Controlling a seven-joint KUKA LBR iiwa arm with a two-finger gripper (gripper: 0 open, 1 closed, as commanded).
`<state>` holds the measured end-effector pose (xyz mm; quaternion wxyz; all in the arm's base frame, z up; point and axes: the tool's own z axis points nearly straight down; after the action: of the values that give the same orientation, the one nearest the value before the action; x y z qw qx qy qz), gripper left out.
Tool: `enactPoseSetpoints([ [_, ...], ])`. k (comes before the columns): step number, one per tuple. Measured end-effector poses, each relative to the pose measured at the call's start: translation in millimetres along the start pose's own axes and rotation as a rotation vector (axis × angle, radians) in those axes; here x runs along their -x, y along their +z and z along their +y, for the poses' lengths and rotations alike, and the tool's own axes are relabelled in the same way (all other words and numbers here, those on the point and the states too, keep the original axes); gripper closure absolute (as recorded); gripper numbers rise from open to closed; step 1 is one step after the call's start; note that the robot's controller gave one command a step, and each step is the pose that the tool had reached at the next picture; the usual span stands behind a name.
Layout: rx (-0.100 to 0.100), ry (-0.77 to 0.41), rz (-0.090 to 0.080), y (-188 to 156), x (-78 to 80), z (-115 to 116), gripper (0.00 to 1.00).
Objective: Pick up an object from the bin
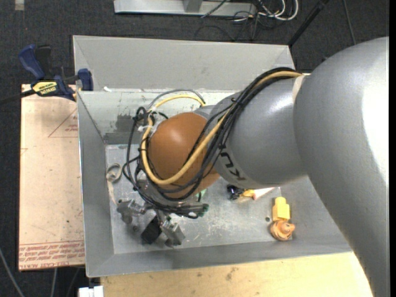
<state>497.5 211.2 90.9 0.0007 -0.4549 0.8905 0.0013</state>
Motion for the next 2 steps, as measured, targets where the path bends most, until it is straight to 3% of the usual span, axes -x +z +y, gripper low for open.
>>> enactPoseSetpoints([
  [1, 0.0, 0.0, -0.001, -0.4, 0.4, 0.1, 1.0],
  [2, 0.0, -0.001, -0.001, -0.4, 0.4, 0.1, 1.0],
])
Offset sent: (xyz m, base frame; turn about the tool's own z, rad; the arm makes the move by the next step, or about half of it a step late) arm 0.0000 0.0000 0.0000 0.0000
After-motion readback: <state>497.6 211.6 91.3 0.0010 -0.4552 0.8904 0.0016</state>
